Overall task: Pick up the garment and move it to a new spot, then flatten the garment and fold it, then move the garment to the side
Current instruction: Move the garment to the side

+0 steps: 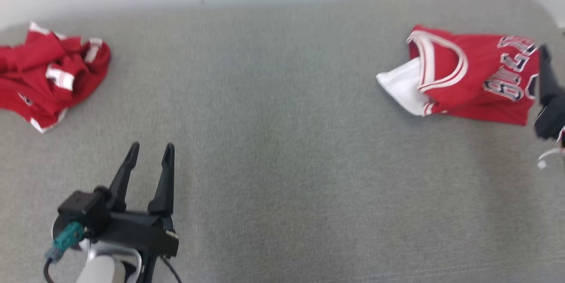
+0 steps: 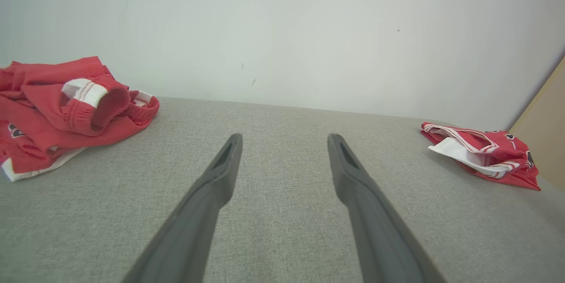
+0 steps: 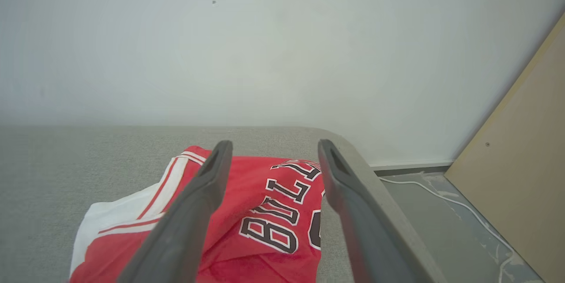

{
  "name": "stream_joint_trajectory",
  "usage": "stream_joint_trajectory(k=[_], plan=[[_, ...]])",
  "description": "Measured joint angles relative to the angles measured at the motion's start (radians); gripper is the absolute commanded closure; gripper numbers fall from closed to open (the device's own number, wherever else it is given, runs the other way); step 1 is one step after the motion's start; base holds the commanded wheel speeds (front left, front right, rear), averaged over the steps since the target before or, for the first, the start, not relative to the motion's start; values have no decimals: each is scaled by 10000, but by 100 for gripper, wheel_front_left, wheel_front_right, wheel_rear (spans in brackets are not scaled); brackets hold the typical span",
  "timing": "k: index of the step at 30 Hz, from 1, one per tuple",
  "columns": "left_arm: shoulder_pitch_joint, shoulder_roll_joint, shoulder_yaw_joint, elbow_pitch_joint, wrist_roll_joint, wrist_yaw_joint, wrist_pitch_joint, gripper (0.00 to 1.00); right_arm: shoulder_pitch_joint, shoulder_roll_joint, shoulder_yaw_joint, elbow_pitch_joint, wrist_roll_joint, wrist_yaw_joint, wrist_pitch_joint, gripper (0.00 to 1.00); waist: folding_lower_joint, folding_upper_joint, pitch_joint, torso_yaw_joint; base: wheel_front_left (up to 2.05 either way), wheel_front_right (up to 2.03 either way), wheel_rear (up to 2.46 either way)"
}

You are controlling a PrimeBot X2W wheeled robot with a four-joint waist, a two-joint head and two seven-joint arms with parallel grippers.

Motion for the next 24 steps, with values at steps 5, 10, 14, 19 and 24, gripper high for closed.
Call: stream_joint_trajectory(k=[5,10,14,19,24], plan=[[571,-15,90,92,-40,2,-2,0,1342,25,-148,-1110,151,301,-38,0,-1,0,-732,-123,0,0,0],[1052,-94,128,40,-40,13,-2,0,2664,-92,-571,-2449,339,295,-40,0,0,-1,-1398,-213,0,0,0],[1445,-150,163,-180,-40,50,-2,0,3916,-186,-865,-3781,389,209,-40,0,-1,-1,-1840,-263,0,0,0],[1649,-251,199,-366,-42,104,-4,0,5437,-207,-1384,-5407,426,-242,-40,0,0,-2,-2154,-268,0,0,0],[1841,-255,357,-531,-50,178,-35,0,6767,-105,-1914,-6893,397,-642,-42,0,2,-1,-2170,-173,0,0,0]])
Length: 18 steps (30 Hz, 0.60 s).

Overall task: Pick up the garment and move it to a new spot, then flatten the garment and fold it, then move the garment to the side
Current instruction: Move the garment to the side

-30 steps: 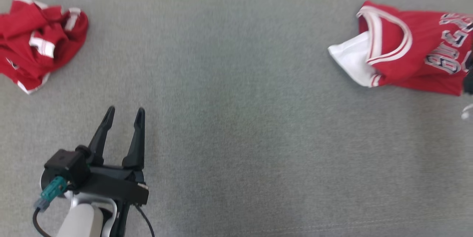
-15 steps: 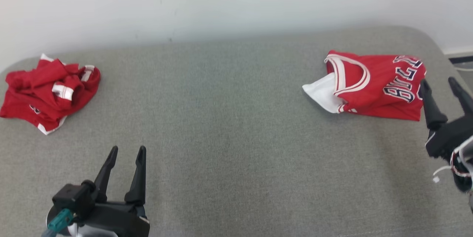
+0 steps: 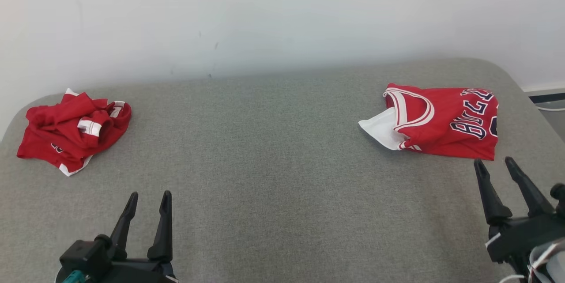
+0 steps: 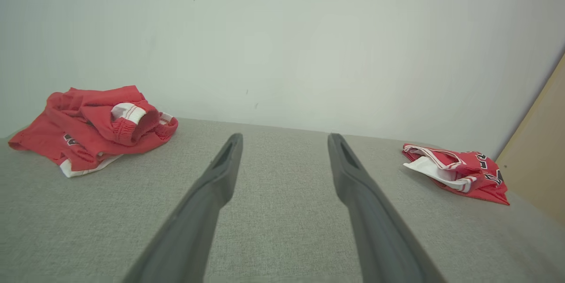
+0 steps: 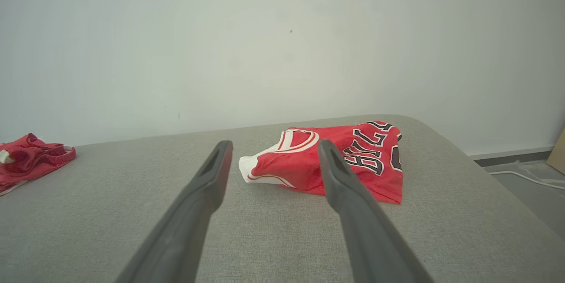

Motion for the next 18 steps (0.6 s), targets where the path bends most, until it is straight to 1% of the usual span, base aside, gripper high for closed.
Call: stream_joint_trajectory(k=[5,7,13,18], plan=[[12,-25,6,-155,19,82,0,0,1013,69,-489,-917,-332,-305,0,0,0,0,35,108,0,0,0],[13,-27,0,-196,40,84,2,0,1173,102,-562,-1081,-420,-324,0,0,0,0,47,126,0,0,0],[14,-46,-44,-282,159,84,0,0,1805,389,-1068,-1875,-905,-533,0,0,1,1,142,239,0,0,0],[13,-69,-65,-347,180,84,0,0,2094,529,-1352,-2378,-1273,-573,0,0,1,1,238,334,0,0,0]])
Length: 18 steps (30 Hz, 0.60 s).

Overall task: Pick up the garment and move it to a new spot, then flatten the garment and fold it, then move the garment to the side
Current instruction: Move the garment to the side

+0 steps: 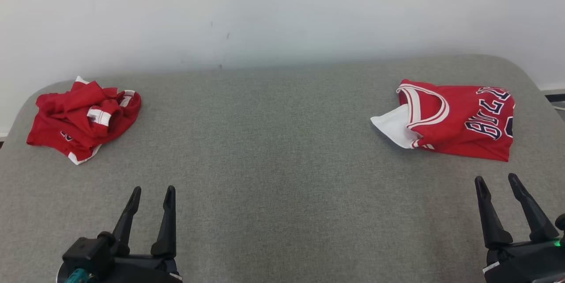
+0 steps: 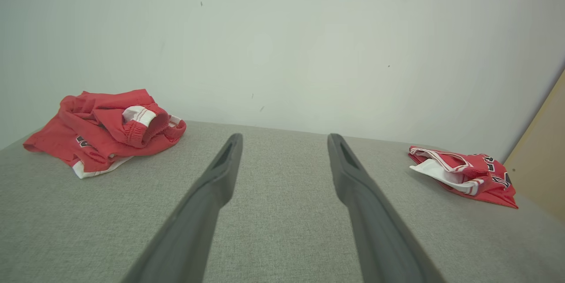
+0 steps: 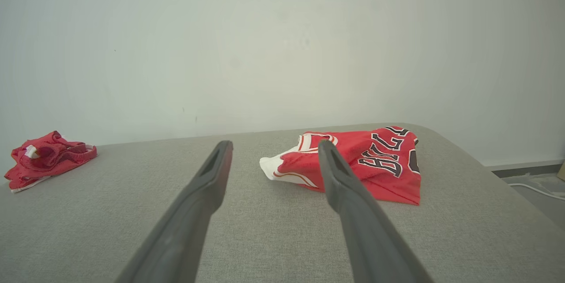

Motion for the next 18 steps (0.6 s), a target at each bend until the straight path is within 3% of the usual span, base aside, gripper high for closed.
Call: stream_joint_trajectory(k=[18], plan=[[-16,-29,59,-40,207,92,0,0,526,462,-955,-915,-754,-84,-2,0,0,1,187,208,0,0,0]])
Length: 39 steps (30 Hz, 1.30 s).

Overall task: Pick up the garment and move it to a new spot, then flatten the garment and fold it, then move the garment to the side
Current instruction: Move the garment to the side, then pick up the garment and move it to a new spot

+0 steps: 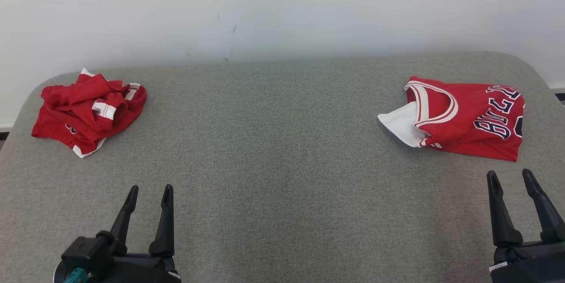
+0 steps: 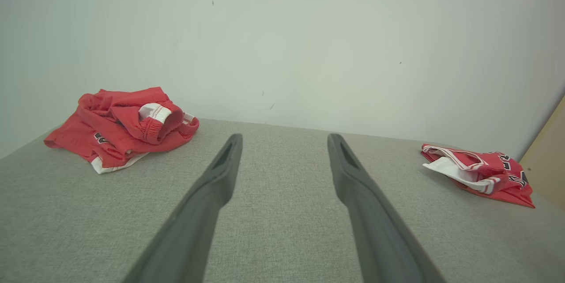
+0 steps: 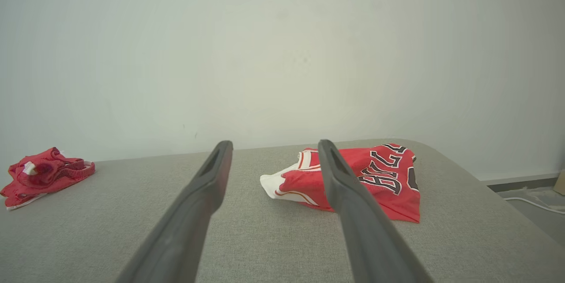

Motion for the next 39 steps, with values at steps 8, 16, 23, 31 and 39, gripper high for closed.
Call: stream_joint_trajectory(k=[8,16,23,31,39], plan=[[-8,-13,161,0,44,98,0,0,146,174,-385,-136,27,268,0,0,0,-1,55,-8,0,0,0],[-14,-52,228,-2,59,98,0,0,235,349,-587,-142,13,543,0,0,0,-1,106,-21,0,0,0],[-20,-81,238,-2,247,98,0,0,235,472,-757,-132,-48,713,-2,0,0,0,130,-7,0,0,0],[-221,-176,88,59,320,84,0,0,323,579,-940,-52,-165,984,-25,0,0,0,138,171,0,0,0],[-271,-199,84,174,341,82,0,0,337,704,-901,29,-251,1266,-25,0,0,0,131,659,0,0,0]])
